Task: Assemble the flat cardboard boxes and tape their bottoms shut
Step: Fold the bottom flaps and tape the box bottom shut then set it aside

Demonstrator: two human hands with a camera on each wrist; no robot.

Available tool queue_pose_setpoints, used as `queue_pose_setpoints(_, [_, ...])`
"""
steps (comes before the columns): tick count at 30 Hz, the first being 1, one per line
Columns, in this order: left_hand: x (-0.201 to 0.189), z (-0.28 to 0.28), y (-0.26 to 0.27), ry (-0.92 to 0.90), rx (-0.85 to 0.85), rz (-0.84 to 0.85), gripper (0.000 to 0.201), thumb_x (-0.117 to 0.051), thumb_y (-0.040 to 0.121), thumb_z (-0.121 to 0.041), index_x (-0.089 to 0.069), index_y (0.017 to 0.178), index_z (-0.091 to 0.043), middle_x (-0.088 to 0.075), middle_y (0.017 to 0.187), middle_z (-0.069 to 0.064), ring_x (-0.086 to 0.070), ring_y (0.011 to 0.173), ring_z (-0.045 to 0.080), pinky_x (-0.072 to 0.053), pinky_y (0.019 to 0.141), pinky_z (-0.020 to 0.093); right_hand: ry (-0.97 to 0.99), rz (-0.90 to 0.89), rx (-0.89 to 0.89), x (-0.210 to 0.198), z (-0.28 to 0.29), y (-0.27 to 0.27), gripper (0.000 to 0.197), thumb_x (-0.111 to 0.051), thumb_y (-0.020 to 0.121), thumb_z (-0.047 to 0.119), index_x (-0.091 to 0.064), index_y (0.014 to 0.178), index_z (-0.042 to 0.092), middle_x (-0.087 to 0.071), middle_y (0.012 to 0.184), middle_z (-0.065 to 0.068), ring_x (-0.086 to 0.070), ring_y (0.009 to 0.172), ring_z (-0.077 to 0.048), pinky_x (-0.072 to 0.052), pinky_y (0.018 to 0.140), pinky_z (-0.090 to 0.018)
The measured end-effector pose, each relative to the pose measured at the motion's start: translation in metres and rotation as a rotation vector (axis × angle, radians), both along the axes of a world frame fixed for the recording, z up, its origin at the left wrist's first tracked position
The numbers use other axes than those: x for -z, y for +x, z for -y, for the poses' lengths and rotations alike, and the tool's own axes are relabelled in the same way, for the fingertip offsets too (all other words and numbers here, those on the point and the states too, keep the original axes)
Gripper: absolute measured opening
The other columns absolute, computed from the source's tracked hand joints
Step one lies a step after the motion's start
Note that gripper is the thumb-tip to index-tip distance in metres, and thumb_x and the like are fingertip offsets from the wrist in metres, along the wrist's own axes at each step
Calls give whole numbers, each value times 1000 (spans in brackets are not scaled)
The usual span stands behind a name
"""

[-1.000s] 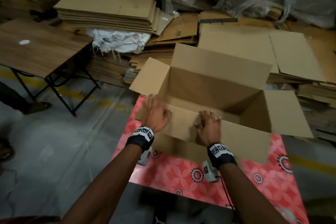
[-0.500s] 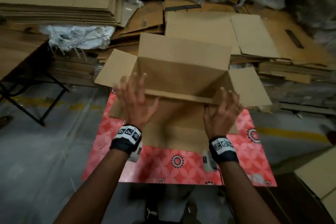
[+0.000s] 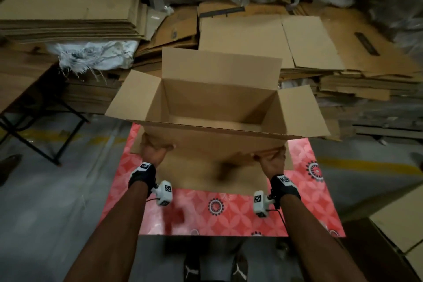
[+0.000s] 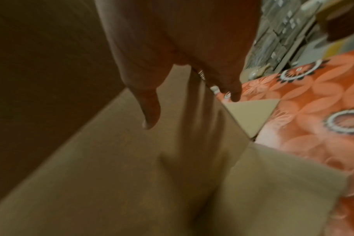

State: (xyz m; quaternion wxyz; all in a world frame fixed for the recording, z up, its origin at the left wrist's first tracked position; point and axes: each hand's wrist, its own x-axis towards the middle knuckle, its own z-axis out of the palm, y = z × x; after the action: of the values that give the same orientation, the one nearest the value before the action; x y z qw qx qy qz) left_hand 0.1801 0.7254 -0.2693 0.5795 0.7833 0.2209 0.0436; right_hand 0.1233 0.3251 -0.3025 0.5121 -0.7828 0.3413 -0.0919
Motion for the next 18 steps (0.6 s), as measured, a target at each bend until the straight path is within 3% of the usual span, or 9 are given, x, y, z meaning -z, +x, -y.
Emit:
queue_pose_setpoints(2, [13, -11, 5, 43, 28, -52, 100, -100, 51, -21, -47, 135, -8, -61, 125, 2, -61, 115, 22, -50, 105, 44, 4, -41, -19, -8, 0, -4, 126, -92, 43, 52, -34, 149, 14, -56, 139, -14, -55, 127, -34, -45, 110, -46])
queue_pose_setpoints(5, [38, -24, 14, 69, 38, -111, 106, -97, 46, -37, -48, 138, -13, -63, 130, 7, -63, 115, 27, -53, 103, 47, 12, -81, -89, -18, 2, -6, 94, -94, 66, 21, -41, 143, 9, -60, 136, -16, -58, 125, -36, -45, 103, -39])
queue_pose_setpoints(8, [41, -25, 13, 50, 102, -122, 103, -96, 62, -8, -35, 145, -8, -55, 139, 13, -58, 122, 30, -49, 103, 42, 5, -131, -150, -11, 9, -7, 100, -89, 75, 15, -27, 154, 12, -57, 142, -16, -55, 127, -41, -44, 102, -41])
queue_pose_setpoints(10, [28, -20, 4, 64, 127, -134, 116, -97, 58, -16, -24, 149, -16, -52, 141, 6, -56, 125, 29, -47, 107, 45, -8, -120, -152, -14, 12, -10, 108, -88, 75, 13, -21, 160, 15, -52, 147, -16, -52, 132, -40, -43, 105, -41])
queue_pose_setpoints(12, [36, -23, 8, 47, 112, -81, 125, -97, 53, -27, -18, 150, -24, -54, 137, 0, -57, 122, 25, -47, 108, 46, -29, -61, -118, -23, 17, -11, 107, -88, 71, 8, -27, 158, 16, -53, 146, -14, -52, 132, -34, -42, 104, -36])
queue_pose_setpoints(13, [22, -17, 6, 55, 95, -68, 127, -96, 50, -31, -19, 150, -25, -56, 136, -1, -58, 122, 23, -48, 107, 47, -43, -27, -102, -31, 19, -11, 107, -88, 70, 7, -29, 158, 19, -55, 144, -11, -53, 130, -31, -43, 103, -34])
queue_pose_setpoints(14, [9, -13, 7, 26, 92, -26, 126, -96, 49, -30, -22, 151, -25, -58, 136, -1, -60, 121, 21, -49, 107, 46, -57, 13, -86, -42, 22, -9, 109, -90, 68, 9, -29, 158, 23, -57, 142, -7, -55, 128, -28, -44, 104, -33])
queue_pose_setpoints(16, [-28, 0, 12, 3, 103, 66, 114, -94, 62, -11, -27, 154, -22, -59, 139, 1, -61, 120, 19, -49, 104, 40, -78, 86, -63, -67, 30, 1, 118, -95, 63, 17, -26, 158, 31, -59, 141, -4, -57, 126, -25, -46, 108, -37])
queue_pose_setpoints(18, [-58, 8, 19, -3, 132, 128, 102, -88, 73, -2, -31, 155, -21, -56, 145, 4, -60, 123, 19, -48, 106, 38, -101, 139, -75, -88, 40, 16, 117, -96, 63, 17, -29, 158, 30, -59, 142, -5, -59, 121, -22, -45, 105, -31])
